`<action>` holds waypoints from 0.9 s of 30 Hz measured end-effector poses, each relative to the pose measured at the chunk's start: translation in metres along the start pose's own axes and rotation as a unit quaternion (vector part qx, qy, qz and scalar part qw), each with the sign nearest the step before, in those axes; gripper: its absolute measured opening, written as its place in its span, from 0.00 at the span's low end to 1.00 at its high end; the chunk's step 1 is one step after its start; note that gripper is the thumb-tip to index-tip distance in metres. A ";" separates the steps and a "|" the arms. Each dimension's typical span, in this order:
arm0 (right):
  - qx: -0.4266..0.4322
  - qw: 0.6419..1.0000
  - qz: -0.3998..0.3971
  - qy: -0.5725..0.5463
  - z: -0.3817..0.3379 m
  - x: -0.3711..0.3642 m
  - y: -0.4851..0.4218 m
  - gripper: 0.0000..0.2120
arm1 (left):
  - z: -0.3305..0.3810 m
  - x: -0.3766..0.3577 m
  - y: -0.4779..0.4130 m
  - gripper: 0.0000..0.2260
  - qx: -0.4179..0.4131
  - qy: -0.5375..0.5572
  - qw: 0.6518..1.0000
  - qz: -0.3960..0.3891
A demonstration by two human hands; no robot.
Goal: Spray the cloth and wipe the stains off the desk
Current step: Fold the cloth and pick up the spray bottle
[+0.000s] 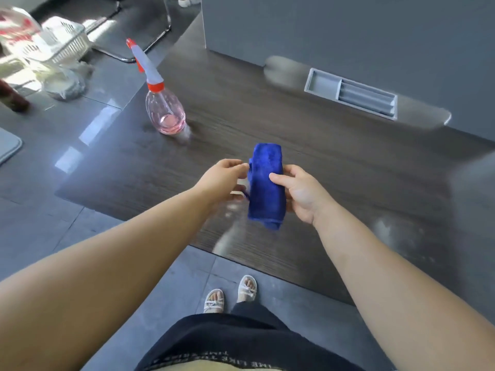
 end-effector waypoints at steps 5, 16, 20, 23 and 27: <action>-0.030 0.999 0.007 -0.027 -0.026 -0.001 -0.031 0.08 | 0.001 0.084 -0.039 0.15 0.033 0.017 0.984 0.174; -0.092 0.992 -0.046 -0.071 -0.035 -0.051 -0.075 0.17 | 0.031 0.190 -0.105 0.50 0.015 -0.036 0.945 0.325; -0.098 0.993 -0.016 -0.070 -0.041 -0.057 -0.092 0.16 | 0.042 0.201 -0.130 0.49 -0.010 -0.087 0.948 0.307; -0.091 0.993 0.002 -0.078 -0.044 -0.058 -0.102 0.07 | 0.039 0.201 -0.144 0.46 -0.047 -0.089 0.952 0.288; -0.094 0.991 0.023 -0.096 -0.040 -0.054 -0.108 0.02 | 0.039 0.200 -0.143 0.37 -0.061 -0.106 0.946 0.300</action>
Point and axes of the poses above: each hand's wrist, its own y-axis away from the middle knuckle, its own x-axis out of the back of the hand, z = x × y, the point moved 10 cm from there along -y, towards the middle knuckle, and after that the axes turned 12 degrees about -x, right-handed, at the moved point
